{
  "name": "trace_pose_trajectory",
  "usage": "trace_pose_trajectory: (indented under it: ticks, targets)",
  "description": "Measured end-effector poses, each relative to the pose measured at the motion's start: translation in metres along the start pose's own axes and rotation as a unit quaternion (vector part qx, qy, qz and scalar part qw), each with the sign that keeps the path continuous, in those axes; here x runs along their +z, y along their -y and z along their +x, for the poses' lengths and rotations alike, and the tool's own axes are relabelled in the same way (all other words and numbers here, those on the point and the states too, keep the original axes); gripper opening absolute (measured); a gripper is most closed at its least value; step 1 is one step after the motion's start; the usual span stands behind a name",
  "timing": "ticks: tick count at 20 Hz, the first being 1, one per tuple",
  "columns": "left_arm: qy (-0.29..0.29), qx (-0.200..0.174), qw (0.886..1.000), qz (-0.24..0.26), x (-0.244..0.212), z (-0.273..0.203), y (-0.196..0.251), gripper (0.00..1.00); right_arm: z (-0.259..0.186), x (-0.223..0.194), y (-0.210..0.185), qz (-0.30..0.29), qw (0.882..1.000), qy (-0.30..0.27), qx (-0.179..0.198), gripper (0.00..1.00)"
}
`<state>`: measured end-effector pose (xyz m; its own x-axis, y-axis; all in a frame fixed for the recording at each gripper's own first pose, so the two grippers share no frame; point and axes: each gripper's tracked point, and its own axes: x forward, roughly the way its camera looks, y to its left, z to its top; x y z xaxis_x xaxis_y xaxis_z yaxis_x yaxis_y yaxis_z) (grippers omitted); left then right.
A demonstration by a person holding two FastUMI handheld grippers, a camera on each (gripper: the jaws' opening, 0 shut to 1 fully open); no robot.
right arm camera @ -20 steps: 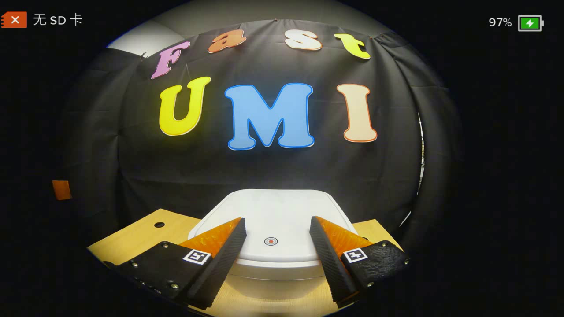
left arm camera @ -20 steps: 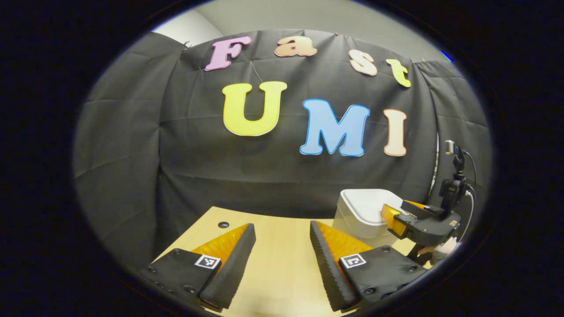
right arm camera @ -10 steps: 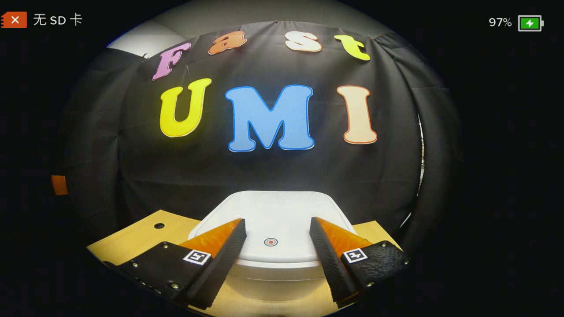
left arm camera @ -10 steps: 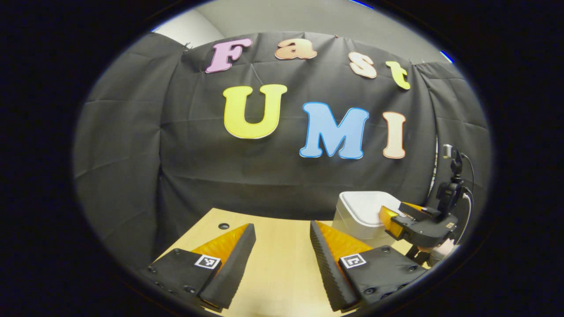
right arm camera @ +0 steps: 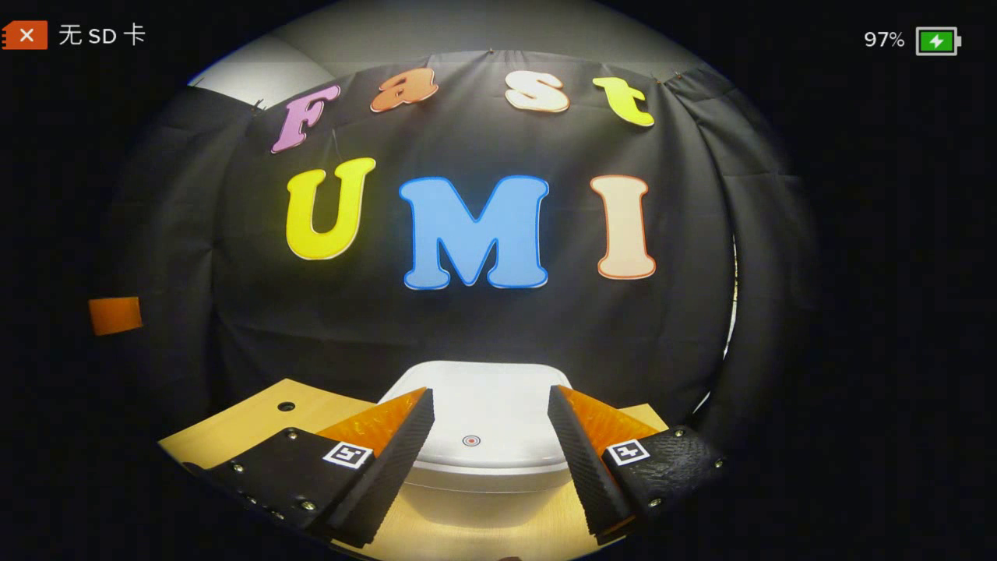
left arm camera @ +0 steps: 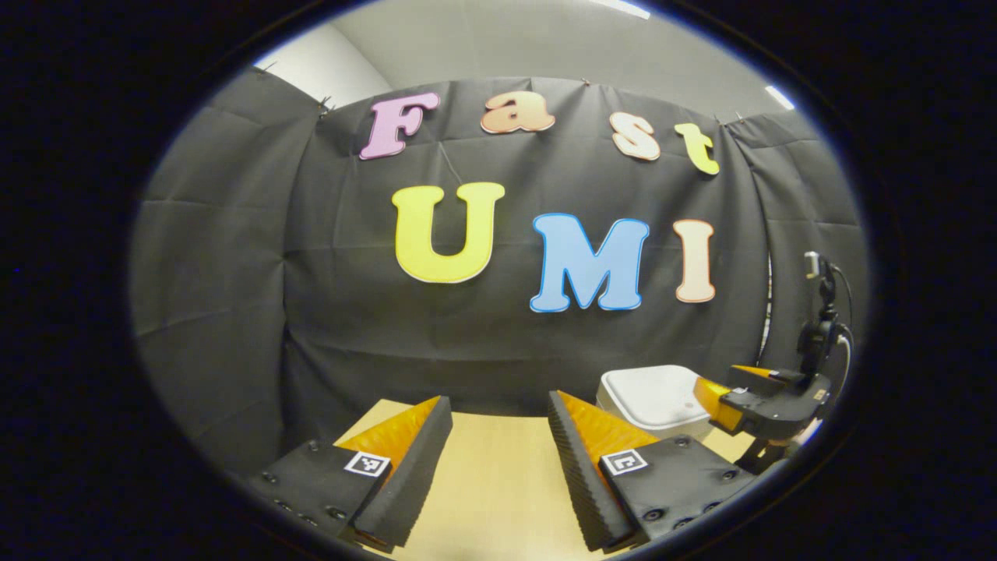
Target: Press the lid of the desktop garbage bin to open it, pick up the crumpled paper on the desktop and throw it into the bin, then pick up the pop can on the desktop and drop it into the bin, and finally close the garbage bin lid.
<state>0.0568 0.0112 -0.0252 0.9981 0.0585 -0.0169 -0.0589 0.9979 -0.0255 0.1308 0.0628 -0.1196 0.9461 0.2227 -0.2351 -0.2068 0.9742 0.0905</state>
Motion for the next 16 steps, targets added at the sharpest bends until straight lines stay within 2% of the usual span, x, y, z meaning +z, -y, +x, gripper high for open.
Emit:
trace_pose_trajectory:
  ticks: [6,7,8,10,15,16]
  targets:
    - [0.018,0.000,1.000,0.005,0.021,-0.021,-0.001,0.81,-0.064,0.069,-0.015,0.021,0.997,0.077,0.002,0.94]
    - [0.021,0.001,1.000,0.005,0.024,-0.027,-0.002,0.83,-0.073,0.078,-0.017,0.023,0.996,0.085,0.005,0.94]
    - [0.024,0.003,1.000,0.006,0.026,-0.031,-0.004,0.86,-0.080,0.082,-0.019,0.025,0.995,0.092,0.006,0.94]
    - [0.027,0.008,1.000,0.004,0.029,-0.040,-0.009,0.81,-0.096,0.089,-0.021,0.028,0.995,0.101,0.006,0.94]
    - [0.023,0.017,1.000,-0.001,0.022,-0.055,-0.024,0.81,-0.121,0.083,-0.021,0.023,0.995,0.101,-0.001,0.93]
    - [0.022,0.020,1.000,-0.001,0.020,-0.056,-0.027,0.86,-0.124,0.082,-0.022,0.026,0.995,0.100,-0.002,0.93]
